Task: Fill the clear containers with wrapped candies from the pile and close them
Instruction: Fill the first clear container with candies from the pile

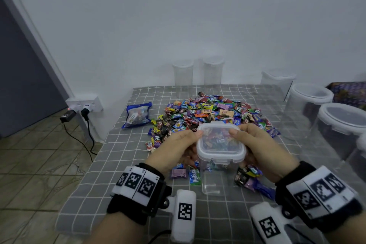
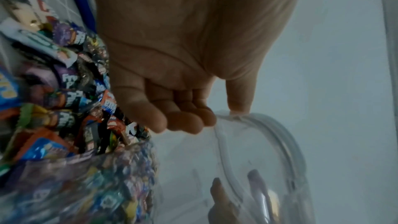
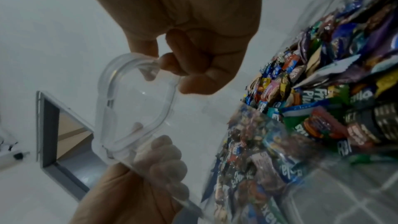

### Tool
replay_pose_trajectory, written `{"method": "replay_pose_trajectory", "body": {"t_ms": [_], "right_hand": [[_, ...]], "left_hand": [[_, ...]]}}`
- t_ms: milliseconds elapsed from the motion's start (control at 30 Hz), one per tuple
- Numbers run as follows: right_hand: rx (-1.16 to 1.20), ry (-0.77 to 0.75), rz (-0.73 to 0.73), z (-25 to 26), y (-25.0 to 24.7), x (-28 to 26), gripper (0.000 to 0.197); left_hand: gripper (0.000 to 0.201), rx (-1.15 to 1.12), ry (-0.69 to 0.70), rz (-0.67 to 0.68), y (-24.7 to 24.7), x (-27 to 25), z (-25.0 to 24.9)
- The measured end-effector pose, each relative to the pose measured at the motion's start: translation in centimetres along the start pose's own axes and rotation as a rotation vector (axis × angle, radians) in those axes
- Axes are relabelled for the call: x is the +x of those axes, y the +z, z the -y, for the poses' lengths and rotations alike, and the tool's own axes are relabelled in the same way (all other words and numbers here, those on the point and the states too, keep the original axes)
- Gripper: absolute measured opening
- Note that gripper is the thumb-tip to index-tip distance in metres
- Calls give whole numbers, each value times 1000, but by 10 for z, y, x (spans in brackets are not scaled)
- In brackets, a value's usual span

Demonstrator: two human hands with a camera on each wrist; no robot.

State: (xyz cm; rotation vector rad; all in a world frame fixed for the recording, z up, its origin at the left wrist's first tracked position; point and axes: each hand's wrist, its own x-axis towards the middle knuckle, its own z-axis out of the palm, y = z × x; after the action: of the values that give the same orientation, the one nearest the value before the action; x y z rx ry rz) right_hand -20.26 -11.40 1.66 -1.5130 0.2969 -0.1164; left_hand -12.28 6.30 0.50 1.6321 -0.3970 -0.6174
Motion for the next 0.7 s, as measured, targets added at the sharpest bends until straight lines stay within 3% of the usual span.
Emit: {"method": "replay_pose_trajectory", "body": {"t_ms": [100, 200, 400, 500, 700], "right_hand": [[-28, 7, 5, 0, -1, -2, 29], [-43, 17, 14, 0, -4, -1, 30], [-8, 47, 90, -1, -3, 1, 36], [-2, 75, 118, 1, -4, 2, 43], [9, 67, 85, 2, -4, -1, 38]], "left_hand": [[33, -71, 9, 1, 3, 1, 2], [23, -138, 41, -55, 7, 1, 0], [36, -188, 68, -101, 9, 1, 1], [26, -177, 68, -73, 7, 1, 2], [17, -128, 92, -56, 5, 1, 0]]}}
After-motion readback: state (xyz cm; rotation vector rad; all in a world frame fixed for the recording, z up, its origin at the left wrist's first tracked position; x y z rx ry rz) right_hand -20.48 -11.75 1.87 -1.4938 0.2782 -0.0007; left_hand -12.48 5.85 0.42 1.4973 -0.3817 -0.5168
